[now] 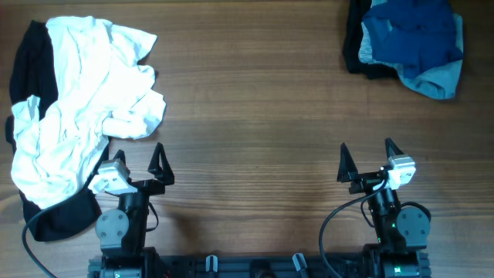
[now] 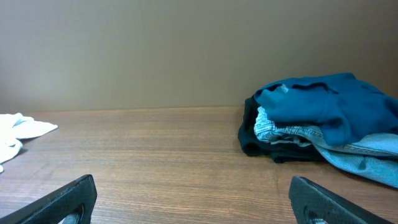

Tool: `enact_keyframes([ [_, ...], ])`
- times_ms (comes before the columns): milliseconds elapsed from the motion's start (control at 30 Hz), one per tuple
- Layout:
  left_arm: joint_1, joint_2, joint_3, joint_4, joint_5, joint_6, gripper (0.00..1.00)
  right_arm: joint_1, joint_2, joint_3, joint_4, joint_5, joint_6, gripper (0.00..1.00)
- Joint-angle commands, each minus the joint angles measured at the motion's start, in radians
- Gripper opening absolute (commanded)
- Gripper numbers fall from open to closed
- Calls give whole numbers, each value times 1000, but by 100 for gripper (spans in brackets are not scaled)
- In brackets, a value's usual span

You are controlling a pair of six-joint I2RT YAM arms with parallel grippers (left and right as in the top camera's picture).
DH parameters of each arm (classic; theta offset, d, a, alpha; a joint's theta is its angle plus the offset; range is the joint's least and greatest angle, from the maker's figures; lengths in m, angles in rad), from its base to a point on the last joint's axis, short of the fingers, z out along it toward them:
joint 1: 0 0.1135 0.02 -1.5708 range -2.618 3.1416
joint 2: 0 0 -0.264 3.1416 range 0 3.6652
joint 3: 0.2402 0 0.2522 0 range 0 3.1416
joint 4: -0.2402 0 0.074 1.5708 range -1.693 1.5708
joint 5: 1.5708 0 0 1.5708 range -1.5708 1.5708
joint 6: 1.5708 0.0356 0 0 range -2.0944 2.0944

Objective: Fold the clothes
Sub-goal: 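Reach both grippers toward the crumpled white T-shirt on the left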

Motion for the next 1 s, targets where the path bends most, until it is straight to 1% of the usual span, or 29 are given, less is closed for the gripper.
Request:
enact_keyframes([
  [0, 2, -7, -4, -3, -17, -5, 100, 4, -2, -2, 21, 39, 13, 100],
  [267, 2, -7, 0, 17, 17, -5, 100, 4, -2, -2, 66, 38, 14, 100],
  [500, 2, -7, 19, 4, 16, -2, 100, 4, -2, -2, 64, 38, 14, 100],
  [567, 2, -7, 34, -19, 13, -2, 100, 4, -2, -2, 61, 38, 13, 100],
  [633, 2, 12, 77, -84, -14, -2, 100, 4, 11, 6, 60, 37, 19, 100],
  [700, 2, 78, 151, -136, -40, 15, 100, 4, 56, 39, 61, 37, 40, 100],
  [767, 2, 170, 220, -137, -40, 29, 100, 4, 121, 85, 61, 38, 40, 100],
  [867, 2, 366, 354, -157, -41, 29, 100, 4, 301, 196, 59, 38, 40, 100],
  [900, 2, 428, 401, -180, -40, 29, 100, 4, 352, 231, 56, 37, 42, 100],
  [933, 2, 507, 461, -214, -40, 29, 100, 4, 446, 300, 47, 36, 48, 100],
  [967, 2, 621, 559, -274, -40, 29, 100, 4, 530, 368, 28, 18, 48, 100],
])
